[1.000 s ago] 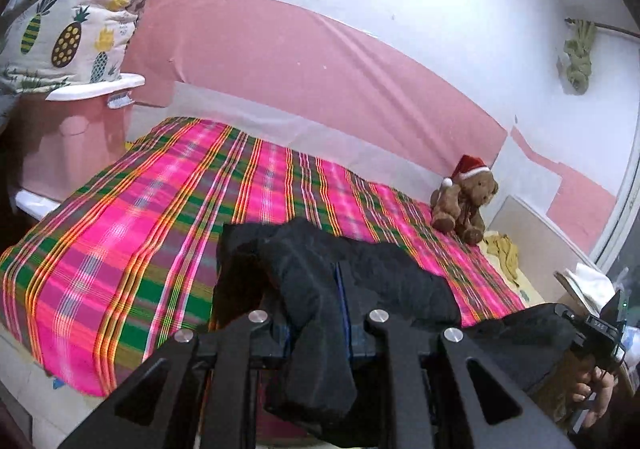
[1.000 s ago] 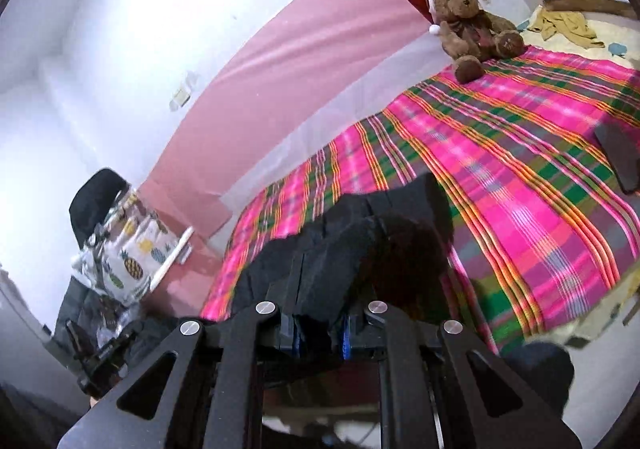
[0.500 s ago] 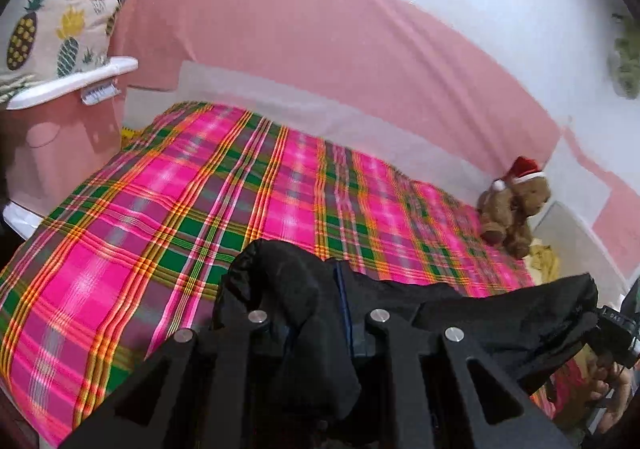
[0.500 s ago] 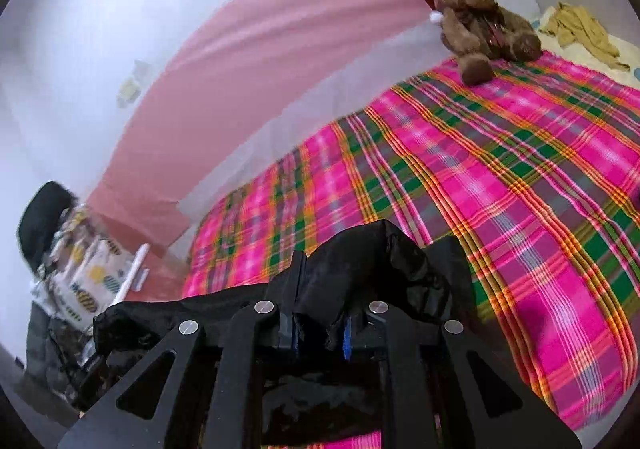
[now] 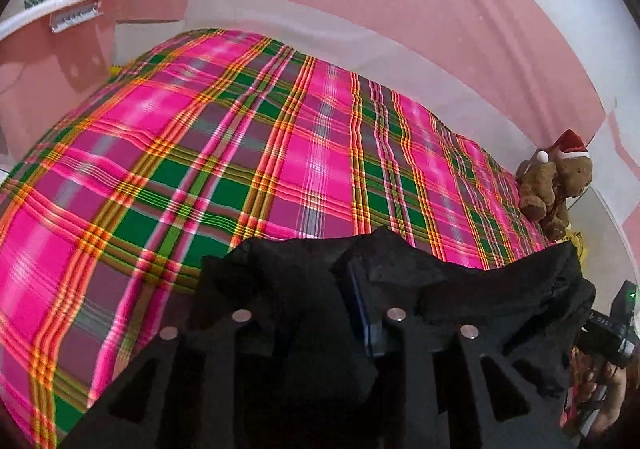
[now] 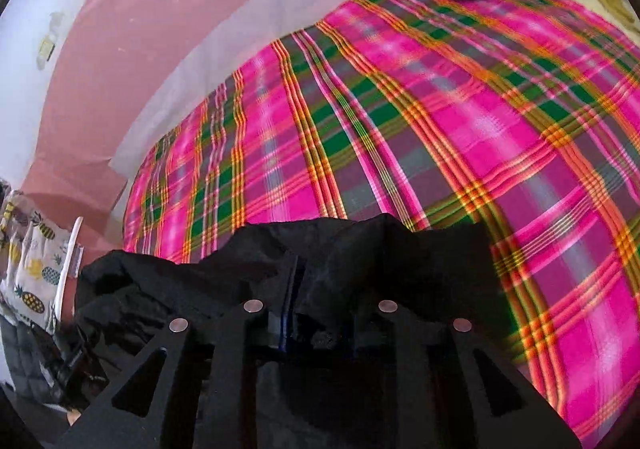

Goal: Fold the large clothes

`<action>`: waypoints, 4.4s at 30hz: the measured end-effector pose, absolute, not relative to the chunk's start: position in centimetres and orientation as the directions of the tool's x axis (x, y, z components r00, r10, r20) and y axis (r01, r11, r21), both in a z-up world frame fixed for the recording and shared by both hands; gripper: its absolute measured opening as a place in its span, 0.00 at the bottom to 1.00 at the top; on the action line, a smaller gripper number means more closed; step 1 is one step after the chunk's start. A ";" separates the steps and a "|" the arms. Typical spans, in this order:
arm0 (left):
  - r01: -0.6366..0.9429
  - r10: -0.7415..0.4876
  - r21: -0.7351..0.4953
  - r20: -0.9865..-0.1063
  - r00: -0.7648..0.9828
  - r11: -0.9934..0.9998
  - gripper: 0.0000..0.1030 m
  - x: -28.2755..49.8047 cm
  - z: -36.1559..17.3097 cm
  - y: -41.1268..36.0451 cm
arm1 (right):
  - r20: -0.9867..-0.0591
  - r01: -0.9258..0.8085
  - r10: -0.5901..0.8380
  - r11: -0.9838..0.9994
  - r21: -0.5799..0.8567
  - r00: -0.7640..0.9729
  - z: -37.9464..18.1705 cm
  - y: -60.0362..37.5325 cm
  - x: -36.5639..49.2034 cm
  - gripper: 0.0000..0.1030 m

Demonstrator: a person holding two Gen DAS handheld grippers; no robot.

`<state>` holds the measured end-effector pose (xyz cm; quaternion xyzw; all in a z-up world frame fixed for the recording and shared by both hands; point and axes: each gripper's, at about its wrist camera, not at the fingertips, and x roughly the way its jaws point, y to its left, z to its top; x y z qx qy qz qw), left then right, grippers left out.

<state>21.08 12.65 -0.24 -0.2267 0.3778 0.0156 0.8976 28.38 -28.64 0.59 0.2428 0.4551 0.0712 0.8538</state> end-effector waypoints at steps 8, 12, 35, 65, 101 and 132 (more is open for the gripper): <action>-0.147 -0.184 -0.432 -0.636 0.749 0.890 0.71 20.4 2.4 13.0 | -0.720 0.075 0.379 0.856 0.511 0.582 2.9 -28.9 28.4 0.28; -0.146 -0.151 -0.418 -0.599 0.786 0.897 0.87 19.9 4.4 13.2 | -0.689 0.035 0.407 0.847 0.531 0.600 5.1 -29.0 27.9 0.38; -0.018 -0.168 -0.266 -0.660 0.732 0.964 0.89 17.4 -0.9 7.4 | -0.720 -0.210 0.358 0.934 0.290 0.595 0.0 -23.3 21.8 0.61; 0.118 -0.192 -0.152 -0.740 0.645 0.981 0.89 26.2 -1.0 0.4 | -0.799 -0.229 0.215 0.968 0.100 0.561 -2.4 -19.7 29.5 0.61; 0.086 -0.213 -0.228 -0.621 0.754 0.970 0.91 22.2 3.0 4.3 | -0.678 -0.152 0.226 0.974 0.168 0.699 2.4 -23.1 25.2 0.61; 0.138 -0.214 -0.166 -0.668 0.713 0.977 0.89 14.1 -1.2 -0.9 | -0.698 -0.156 0.175 0.984 0.092 0.694 -0.4 -20.2 15.5 0.63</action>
